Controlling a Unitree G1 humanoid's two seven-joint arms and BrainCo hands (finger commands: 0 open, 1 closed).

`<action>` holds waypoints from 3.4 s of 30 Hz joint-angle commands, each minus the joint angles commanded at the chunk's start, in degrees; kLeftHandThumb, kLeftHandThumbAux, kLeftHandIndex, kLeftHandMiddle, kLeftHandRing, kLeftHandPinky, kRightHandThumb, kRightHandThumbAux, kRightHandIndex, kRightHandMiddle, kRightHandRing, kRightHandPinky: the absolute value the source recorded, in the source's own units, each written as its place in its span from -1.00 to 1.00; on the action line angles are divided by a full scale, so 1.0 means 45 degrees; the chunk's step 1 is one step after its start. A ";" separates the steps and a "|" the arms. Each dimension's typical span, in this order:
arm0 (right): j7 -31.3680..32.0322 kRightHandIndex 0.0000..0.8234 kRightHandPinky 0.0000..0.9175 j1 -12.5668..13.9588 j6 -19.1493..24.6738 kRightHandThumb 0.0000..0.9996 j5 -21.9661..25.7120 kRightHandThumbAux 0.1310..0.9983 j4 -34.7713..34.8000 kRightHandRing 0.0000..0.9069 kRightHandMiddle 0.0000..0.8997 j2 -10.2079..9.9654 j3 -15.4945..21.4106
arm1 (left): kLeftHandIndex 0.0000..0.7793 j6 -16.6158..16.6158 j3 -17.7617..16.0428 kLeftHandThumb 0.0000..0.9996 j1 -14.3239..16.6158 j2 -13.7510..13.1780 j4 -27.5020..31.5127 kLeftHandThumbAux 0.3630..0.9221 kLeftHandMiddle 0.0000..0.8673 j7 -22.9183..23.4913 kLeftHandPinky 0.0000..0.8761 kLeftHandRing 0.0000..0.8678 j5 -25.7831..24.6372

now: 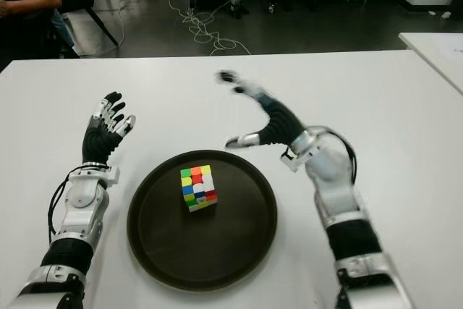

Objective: Pick up the Rubik's Cube and put it in the plate

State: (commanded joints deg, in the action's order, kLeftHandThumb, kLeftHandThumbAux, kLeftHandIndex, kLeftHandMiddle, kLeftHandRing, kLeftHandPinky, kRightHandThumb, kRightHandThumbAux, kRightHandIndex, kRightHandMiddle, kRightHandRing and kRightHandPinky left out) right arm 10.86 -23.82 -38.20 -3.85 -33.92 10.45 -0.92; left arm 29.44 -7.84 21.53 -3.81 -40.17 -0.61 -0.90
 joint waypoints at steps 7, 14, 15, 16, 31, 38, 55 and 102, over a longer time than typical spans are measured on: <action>-0.4631 -0.53 -0.56 -0.2645 -0.0129 -1.00 -0.1367 0.62 -0.5371 -0.53 -0.50 0.0648 0.0439 | -0.78 0.0027 0.0005 -0.87 -0.0070 0.0018 0.0092 0.26 -0.73 0.0003 -0.90 -0.81 0.0046; -0.5369 -0.35 -0.54 -0.2915 0.1148 -0.88 -0.0722 0.62 -0.5683 -0.39 -0.32 0.0086 0.0856 | -0.79 0.0042 -0.0031 -0.87 -0.0162 0.0099 0.0268 0.34 -0.72 0.0178 -0.85 -0.78 -0.0130; -0.5580 -0.34 -0.57 -0.2894 0.1228 -0.84 -0.0803 0.61 -0.5687 -0.37 -0.30 0.0035 0.0818 | -0.79 0.0030 -0.0034 -0.86 -0.0179 0.0111 0.0292 0.35 -0.72 0.0239 -0.84 -0.78 -0.0181; -0.5739 -0.33 -0.58 -0.2890 0.1273 -0.83 -0.0867 0.61 -0.5711 -0.37 -0.29 0.0007 0.0791 | -0.79 0.0018 -0.0030 -0.86 -0.0198 0.0121 0.0323 0.35 -0.71 0.0279 -0.84 -0.77 -0.0215; -0.5510 -0.33 -0.47 -0.2667 0.1660 -0.71 -0.0901 0.54 -0.5121 -0.29 -0.22 -0.0200 0.0635 | -0.81 -0.0524 -0.0032 -0.82 -0.0408 0.0182 0.0844 0.42 -0.73 0.0551 -0.79 -0.77 -0.0528; -0.5186 -0.33 -0.42 -0.2652 0.1878 -0.67 -0.0679 0.55 -0.4995 -0.28 -0.22 -0.0329 0.0786 | -0.78 -0.0654 0.0008 -0.83 -0.0460 0.0120 0.0957 0.41 -0.71 0.0539 -0.81 -0.76 -0.0465; -0.4992 -0.30 -0.38 -0.2600 0.1825 -0.71 -0.0663 0.57 -0.4917 -0.24 -0.19 -0.0449 0.0773 | -0.78 -0.0722 -0.0039 -0.84 -0.0500 0.0184 0.1045 0.41 -0.71 0.0600 -0.82 -0.77 -0.0656; -0.4922 -0.28 -0.20 -0.2568 0.1955 -0.69 -0.0399 0.66 -0.4664 -0.16 -0.16 -0.0672 0.0926 | -0.72 -0.1101 -0.0068 -0.78 -0.0508 0.0112 0.1194 0.43 -0.60 0.0765 -0.69 -0.64 -0.0777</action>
State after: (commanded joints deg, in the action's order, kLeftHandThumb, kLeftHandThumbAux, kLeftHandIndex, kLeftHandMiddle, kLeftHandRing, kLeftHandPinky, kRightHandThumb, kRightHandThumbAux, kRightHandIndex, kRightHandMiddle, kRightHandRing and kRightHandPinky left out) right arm -11.29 -35.38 -29.40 -5.65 -54.90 7.42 3.25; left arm 24.48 -8.14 19.25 -3.30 -34.80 2.83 -4.40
